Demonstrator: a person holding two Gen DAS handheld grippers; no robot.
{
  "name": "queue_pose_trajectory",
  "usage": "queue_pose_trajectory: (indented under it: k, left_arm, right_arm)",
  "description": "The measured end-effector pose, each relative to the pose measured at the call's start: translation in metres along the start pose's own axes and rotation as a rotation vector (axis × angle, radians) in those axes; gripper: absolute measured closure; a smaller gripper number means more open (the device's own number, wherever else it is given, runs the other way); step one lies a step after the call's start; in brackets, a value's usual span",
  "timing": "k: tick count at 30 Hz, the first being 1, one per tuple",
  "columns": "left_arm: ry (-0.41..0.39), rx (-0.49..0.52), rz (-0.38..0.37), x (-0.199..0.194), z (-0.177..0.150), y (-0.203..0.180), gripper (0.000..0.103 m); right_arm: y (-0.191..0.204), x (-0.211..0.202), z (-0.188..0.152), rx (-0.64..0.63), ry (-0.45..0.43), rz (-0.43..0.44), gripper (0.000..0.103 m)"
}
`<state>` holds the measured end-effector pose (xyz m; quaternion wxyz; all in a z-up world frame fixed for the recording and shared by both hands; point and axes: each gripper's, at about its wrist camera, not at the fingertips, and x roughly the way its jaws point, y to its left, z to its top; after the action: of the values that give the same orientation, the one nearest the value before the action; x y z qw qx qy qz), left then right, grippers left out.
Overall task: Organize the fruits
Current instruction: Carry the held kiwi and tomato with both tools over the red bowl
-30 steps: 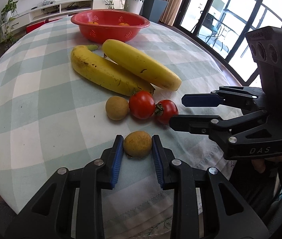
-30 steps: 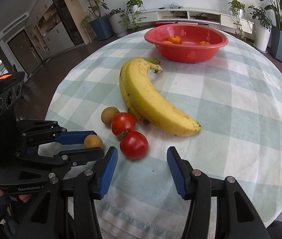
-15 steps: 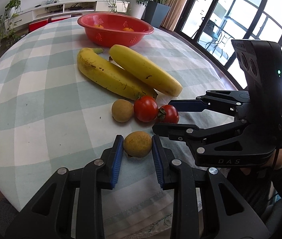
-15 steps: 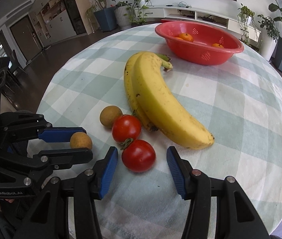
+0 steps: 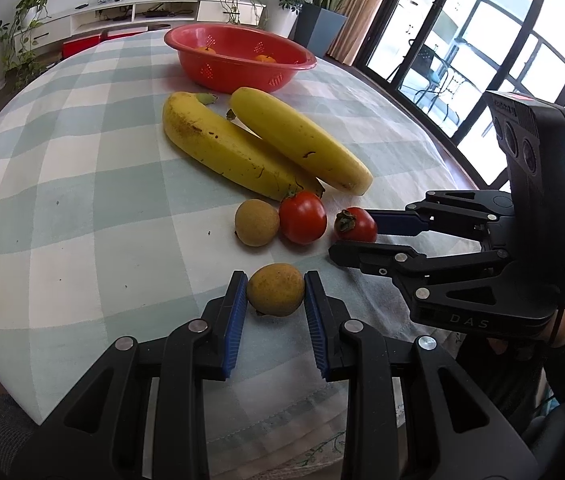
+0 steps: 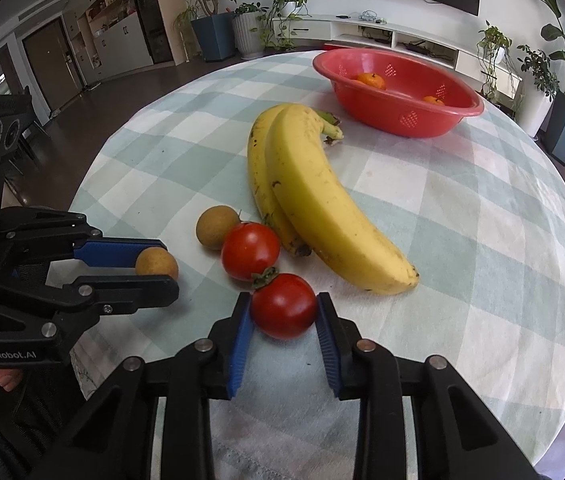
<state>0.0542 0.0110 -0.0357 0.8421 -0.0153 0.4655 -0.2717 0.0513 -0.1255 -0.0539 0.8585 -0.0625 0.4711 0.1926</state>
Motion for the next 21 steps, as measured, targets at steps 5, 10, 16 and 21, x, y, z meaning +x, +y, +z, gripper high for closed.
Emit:
queue_pose_trajectory:
  k: [5,10,16,21]
  left_arm:
    - [-0.006,-0.004,-0.009,-0.002,0.001,0.0,0.076]
    - [-0.025,-0.006,-0.011,-0.012,0.008,0.004,0.076]
    - [-0.075,0.005,-0.024,-0.032,0.042,0.01,0.076]
    - [-0.12,0.062,-0.012,-0.045,0.091,0.011,0.076]
  right_arm:
    - [-0.005,-0.013,-0.006,0.047,-0.017,0.044,0.069]
    - [-0.016,-0.034,-0.008,0.103,-0.055,0.085,0.069]
    - [-0.046,-0.067,0.013,0.162,-0.147,0.081,0.069]
    - [-0.077,-0.093,0.05,0.161,-0.222,0.018,0.069]
